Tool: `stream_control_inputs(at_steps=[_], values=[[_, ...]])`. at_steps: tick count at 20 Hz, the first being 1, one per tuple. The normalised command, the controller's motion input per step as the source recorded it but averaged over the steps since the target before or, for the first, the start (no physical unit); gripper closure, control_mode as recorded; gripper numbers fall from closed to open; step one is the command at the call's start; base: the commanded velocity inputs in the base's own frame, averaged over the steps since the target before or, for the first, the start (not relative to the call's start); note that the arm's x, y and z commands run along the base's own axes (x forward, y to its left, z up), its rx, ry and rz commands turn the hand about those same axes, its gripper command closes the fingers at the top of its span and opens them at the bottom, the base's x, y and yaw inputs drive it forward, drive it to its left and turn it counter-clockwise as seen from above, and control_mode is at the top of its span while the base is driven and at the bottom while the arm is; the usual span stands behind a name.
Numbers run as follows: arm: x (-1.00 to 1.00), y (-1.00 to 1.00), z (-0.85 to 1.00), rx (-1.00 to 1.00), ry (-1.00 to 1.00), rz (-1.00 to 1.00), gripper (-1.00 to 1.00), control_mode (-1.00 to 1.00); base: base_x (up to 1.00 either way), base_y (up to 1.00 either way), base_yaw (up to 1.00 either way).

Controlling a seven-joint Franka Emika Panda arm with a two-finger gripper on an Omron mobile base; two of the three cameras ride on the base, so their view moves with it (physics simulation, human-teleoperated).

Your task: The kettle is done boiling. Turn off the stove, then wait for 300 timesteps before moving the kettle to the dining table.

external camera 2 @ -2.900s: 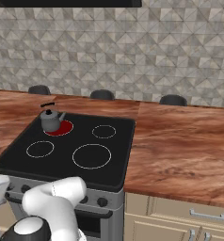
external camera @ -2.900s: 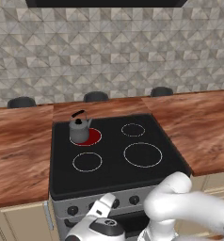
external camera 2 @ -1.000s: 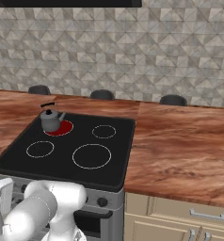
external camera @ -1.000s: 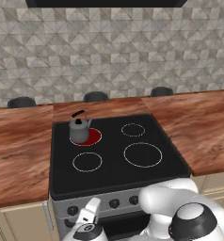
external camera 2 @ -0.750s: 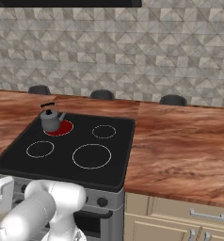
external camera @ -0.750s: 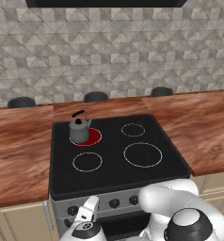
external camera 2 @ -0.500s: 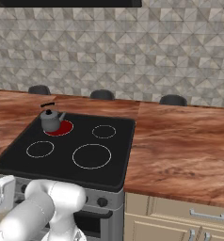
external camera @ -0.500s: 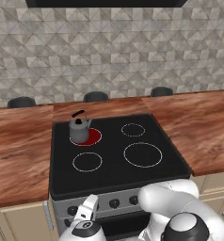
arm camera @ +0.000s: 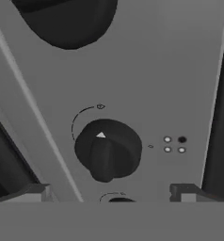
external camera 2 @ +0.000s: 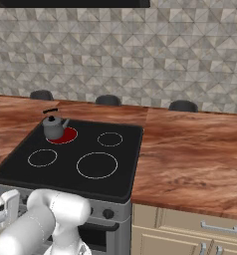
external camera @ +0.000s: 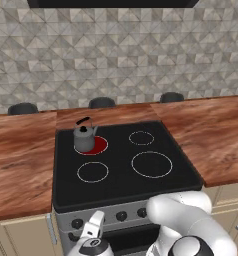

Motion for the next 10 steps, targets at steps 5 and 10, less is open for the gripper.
stream_control_inputs(at_steps=[5, 10], values=[[0.09, 0.00, -0.13, 0.00, 0.00, 0.01, -1.00, -1.00, 0.00, 0.00, 0.00], [0.12, 0.00, -0.13, 0.00, 0.00, 0.02, -1.00, -1.00, 0.00, 0.00, 0.00]])
